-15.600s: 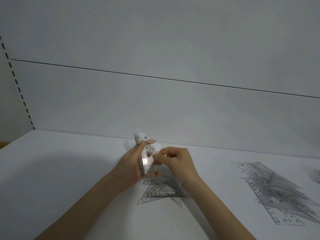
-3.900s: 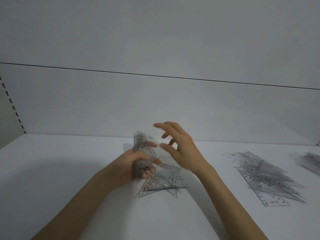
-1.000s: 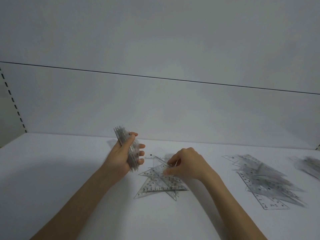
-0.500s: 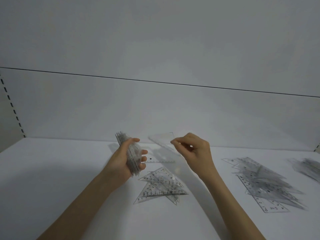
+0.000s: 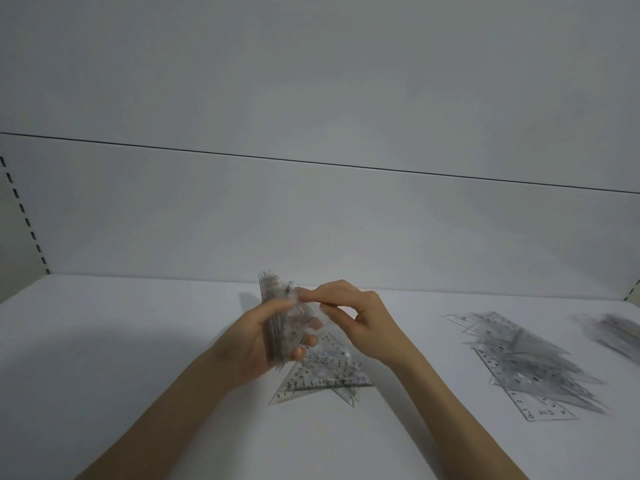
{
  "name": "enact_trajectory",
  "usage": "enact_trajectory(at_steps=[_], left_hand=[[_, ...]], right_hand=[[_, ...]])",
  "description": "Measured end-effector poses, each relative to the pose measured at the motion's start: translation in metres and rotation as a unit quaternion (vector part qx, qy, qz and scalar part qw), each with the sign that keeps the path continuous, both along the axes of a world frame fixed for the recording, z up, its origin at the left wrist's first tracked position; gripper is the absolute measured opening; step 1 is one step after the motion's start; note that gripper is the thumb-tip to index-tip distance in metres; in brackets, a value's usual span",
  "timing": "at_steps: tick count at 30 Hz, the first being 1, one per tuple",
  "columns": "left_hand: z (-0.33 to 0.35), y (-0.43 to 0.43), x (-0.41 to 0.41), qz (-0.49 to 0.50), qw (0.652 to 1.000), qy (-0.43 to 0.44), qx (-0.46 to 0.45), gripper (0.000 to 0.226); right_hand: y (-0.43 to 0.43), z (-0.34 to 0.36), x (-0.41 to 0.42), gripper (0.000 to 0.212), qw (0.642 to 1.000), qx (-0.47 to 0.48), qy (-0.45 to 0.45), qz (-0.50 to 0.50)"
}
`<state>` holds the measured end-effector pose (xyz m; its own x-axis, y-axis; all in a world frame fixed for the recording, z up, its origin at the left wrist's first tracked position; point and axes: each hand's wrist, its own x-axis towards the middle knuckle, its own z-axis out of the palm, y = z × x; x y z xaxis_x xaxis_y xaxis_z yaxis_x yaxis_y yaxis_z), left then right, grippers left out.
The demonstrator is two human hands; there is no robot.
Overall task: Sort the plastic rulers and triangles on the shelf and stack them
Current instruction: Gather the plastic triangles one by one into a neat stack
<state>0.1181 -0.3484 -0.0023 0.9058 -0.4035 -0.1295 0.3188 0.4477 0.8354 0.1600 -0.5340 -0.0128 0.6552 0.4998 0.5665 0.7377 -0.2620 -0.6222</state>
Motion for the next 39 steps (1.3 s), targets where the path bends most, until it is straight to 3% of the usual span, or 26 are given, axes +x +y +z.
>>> enact_trajectory(at_steps=[4, 6, 8, 11, 15, 19, 25, 31, 36, 39], left_hand=[[-0.004, 0.001, 0.002, -0.013, 1.000, -0.016, 0.018, 0.044], [-0.005, 0.000, 0.002, -0.003, 1.000, -0.018, 0.023, 0.050], [-0.005, 0.000, 0.003, 0.019, 0.999, -0.033, 0.017, 0.044], [-0.004, 0.003, 0.008, 0.074, 0.996, -0.047, -0.007, 0.040], [-0.003, 0.006, 0.014, 0.145, 0.988, -0.034, -0.033, 0.020], [-0.004, 0.005, 0.018, 0.193, 0.980, -0.032, -0.025, 0.016], [-0.006, 0.006, 0.018, 0.207, 0.978, -0.031, -0.026, 0.015], [-0.007, 0.008, 0.020, 0.212, 0.976, -0.034, -0.025, 0.014], [-0.007, 0.007, 0.020, 0.212, 0.976, -0.037, -0.023, 0.015], [-0.007, 0.007, 0.019, 0.211, 0.977, -0.037, -0.021, 0.015]], right_hand=[[0.004, -0.004, 0.004, 0.074, 0.994, -0.095, -0.057, -0.010], [0.006, -0.005, 0.005, 0.083, 0.991, -0.114, -0.067, -0.020], [0.006, -0.003, 0.007, 0.078, 0.995, -0.078, -0.049, -0.041], [-0.008, -0.003, 0.014, 0.055, 0.992, -0.039, 0.014, -0.117], [-0.019, -0.014, 0.021, 0.019, 0.955, -0.224, 0.060, -0.183], [-0.007, -0.017, 0.016, 0.025, 0.936, -0.302, 0.072, -0.167], [-0.005, -0.012, 0.014, 0.017, 0.916, -0.296, 0.038, -0.267], [-0.004, -0.017, 0.018, 0.016, 0.909, -0.332, -0.002, -0.250], [-0.015, -0.017, 0.023, 0.013, 0.924, -0.334, 0.036, -0.186], [-0.015, -0.017, 0.023, 0.015, 0.907, -0.370, 0.003, -0.201]])
